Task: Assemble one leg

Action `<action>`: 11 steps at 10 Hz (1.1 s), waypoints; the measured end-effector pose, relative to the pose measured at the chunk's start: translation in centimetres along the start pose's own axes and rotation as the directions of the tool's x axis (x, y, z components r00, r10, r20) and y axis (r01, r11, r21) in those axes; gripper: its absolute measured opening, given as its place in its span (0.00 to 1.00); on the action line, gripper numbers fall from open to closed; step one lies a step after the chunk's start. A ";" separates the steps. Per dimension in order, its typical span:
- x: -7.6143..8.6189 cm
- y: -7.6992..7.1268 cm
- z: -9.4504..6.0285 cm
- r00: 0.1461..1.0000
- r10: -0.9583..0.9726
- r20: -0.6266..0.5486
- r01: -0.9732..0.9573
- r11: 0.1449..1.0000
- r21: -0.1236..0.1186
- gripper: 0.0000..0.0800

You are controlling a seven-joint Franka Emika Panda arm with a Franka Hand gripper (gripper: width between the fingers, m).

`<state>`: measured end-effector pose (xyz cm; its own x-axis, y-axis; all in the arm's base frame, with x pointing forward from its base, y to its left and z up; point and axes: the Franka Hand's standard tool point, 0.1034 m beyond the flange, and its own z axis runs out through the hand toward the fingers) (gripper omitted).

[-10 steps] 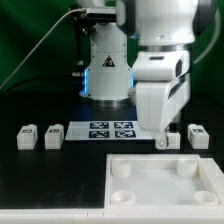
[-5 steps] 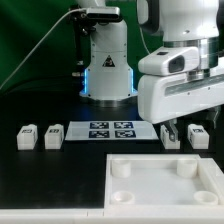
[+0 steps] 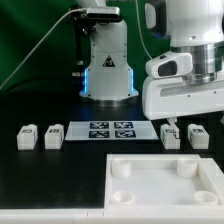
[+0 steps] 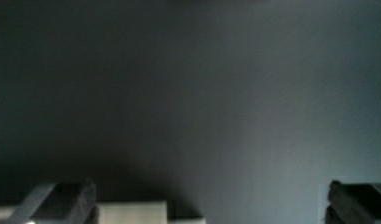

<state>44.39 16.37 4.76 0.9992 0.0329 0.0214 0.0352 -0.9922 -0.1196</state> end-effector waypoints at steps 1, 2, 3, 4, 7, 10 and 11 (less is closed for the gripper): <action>-0.7 -0.4 0.1 0.998 0.028 0.056 -0.028 1.000 -0.007 0.81; -0.5 -0.4 0.1 0.996 0.071 0.059 -0.072 0.997 0.001 0.81; -1.2 -0.2 0.4 0.983 0.086 0.161 -0.085 0.996 -0.011 0.81; -0.9 -0.2 0.4 0.959 0.101 0.264 -0.102 0.995 -0.011 0.81; -1.0 -0.1 0.6 0.875 0.102 0.473 -0.107 0.994 -0.017 0.81; -1.8 -0.7 0.7 0.694 0.134 0.707 -0.131 0.990 -0.059 0.81; -2.0 -1.3 1.2 0.708 0.138 0.693 -0.133 0.989 -0.061 0.81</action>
Offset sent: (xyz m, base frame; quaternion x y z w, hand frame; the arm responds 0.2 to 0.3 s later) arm 0.0040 0.0064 -0.0045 0.0365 -0.2744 0.0592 0.9591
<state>42.42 17.71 3.65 0.7242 -0.0300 -0.6889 -0.0988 -0.9933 -0.0606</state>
